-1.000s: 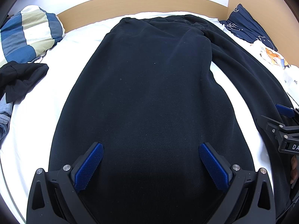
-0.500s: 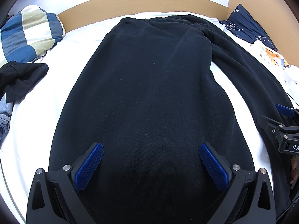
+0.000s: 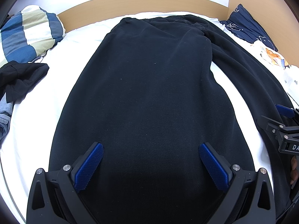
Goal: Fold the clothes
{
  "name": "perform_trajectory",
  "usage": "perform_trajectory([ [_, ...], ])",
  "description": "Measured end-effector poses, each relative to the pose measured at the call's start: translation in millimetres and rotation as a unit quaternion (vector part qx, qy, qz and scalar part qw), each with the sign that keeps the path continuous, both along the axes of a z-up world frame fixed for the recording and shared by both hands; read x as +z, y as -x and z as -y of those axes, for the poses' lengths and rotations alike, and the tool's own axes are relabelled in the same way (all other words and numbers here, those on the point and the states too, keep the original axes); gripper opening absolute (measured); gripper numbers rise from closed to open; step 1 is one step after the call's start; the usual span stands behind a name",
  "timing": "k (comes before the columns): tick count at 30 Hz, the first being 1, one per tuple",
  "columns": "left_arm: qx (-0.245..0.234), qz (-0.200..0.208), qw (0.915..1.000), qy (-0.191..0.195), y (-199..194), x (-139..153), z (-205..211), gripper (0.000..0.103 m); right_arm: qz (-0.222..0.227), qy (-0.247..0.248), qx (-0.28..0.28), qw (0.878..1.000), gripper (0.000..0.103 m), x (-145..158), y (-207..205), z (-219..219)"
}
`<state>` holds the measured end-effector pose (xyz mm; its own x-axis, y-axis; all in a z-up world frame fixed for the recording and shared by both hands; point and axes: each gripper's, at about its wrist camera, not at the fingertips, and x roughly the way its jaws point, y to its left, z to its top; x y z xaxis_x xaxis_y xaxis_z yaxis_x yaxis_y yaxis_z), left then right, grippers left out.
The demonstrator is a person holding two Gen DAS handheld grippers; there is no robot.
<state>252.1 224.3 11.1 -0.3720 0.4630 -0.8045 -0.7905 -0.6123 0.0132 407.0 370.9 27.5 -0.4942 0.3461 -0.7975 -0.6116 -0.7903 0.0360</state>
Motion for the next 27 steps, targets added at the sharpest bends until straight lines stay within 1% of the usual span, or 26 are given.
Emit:
perform_trajectory([
  [2, 0.000, 0.000, 1.0000, 0.000, 0, 0, 0, 0.103, -0.002, 0.001, 0.000, 1.000, 0.103, 0, -1, 0],
  [5, 0.000, 0.000, 1.0000, 0.000, 0, 0, 1, 0.103, -0.023, 0.015, 0.000, 1.000, 0.103, 2, -7, -4],
  [9, 0.000, 0.001, 1.0000, 0.000, 0, 0, 1, 0.103, -0.094, 0.068, -0.006, 0.993, 0.103, 5, -27, -17],
  [11, 0.000, 0.001, 1.0000, -0.001, -1, 1, 2, 0.103, -0.111, 0.081, -0.007, 0.990, 0.103, 5, -32, -21],
  [13, 0.000, 0.001, 1.0000, -0.001, -1, 1, 2, 0.103, -0.112, 0.082, -0.007, 0.990, 0.103, 5, -33, -20],
  [16, 0.000, 0.001, 1.0000, -0.001, -1, 1, 2, 0.103, -0.097, 0.071, -0.008, 0.993, 0.103, 6, -31, -15],
  [18, 0.000, 0.001, 1.0000, -0.001, -1, 1, 2, 0.103, -0.098, 0.059, -0.022, 0.993, 0.103, 9, -35, -10],
  [21, 0.000, 0.001, 1.0000, -0.001, 0, 1, 2, 0.103, -0.133, 0.027, -0.061, 0.989, 0.103, 19, -56, -4],
  [22, 0.000, 0.001, 1.0000, -0.001, 0, 1, 3, 0.103, -0.147, 0.029, -0.060, 0.987, 0.103, 21, -61, -4],
  [24, 0.000, 0.002, 1.0000, -0.002, 0, 1, 3, 0.103, -0.156, 0.038, -0.062, 0.985, 0.103, 19, -66, -6],
  [26, -0.001, 0.002, 1.0000, -0.002, 0, 1, 3, 0.103, -0.151, 0.039, -0.072, 0.985, 0.086, 19, -66, -7],
  [27, -0.001, 0.002, 1.0000, -0.002, 0, 1, 3, 0.103, -0.147, 0.038, -0.078, 0.985, 0.068, 18, -66, -7],
])
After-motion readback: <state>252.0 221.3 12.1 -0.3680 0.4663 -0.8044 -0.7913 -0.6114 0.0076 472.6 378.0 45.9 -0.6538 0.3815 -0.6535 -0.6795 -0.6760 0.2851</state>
